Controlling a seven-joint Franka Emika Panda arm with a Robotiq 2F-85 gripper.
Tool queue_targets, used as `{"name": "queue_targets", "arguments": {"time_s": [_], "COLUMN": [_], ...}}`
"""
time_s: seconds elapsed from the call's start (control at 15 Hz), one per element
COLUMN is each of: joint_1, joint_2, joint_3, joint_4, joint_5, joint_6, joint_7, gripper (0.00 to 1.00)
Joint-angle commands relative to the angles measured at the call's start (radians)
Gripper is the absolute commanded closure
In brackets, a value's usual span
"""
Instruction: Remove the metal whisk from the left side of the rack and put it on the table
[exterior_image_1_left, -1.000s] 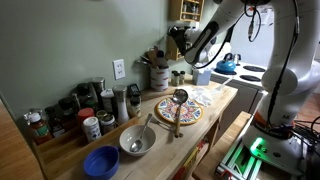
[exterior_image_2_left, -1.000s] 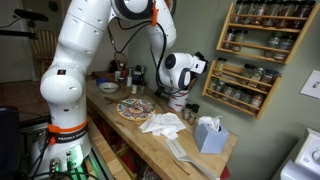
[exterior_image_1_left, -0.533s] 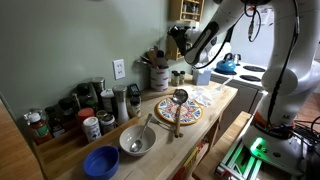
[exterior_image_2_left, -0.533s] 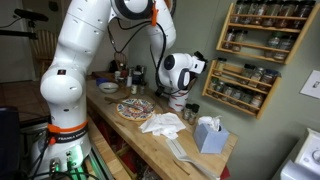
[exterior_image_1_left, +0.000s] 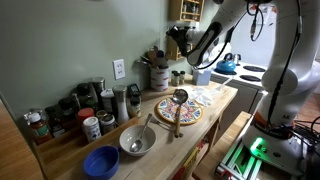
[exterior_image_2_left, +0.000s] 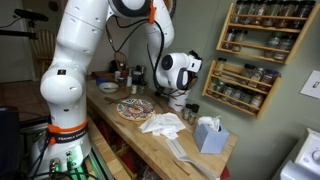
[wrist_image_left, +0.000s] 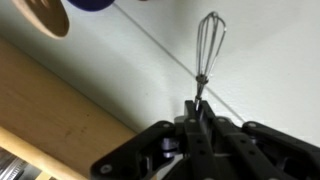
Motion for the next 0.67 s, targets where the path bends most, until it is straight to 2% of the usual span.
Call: {"name": "queue_targets", "arguments": {"time_s": [0.0,0.27,0.6], "joint_1": [-0.003,-0.018,-0.038], "joint_2": [-0.058,-0.125,-0.217], "joint_3": [-0.026,-0.068,-0.151], "joint_4": [-0.072,-0.141,-0.209], "joint_5": [-0.098,-0.275,-0.542], "joint_6": [0.016,-0.02,-0.049], "joint_7": [0.011,0.032,0.102], "gripper": [0.98,0.98,0.98]}}
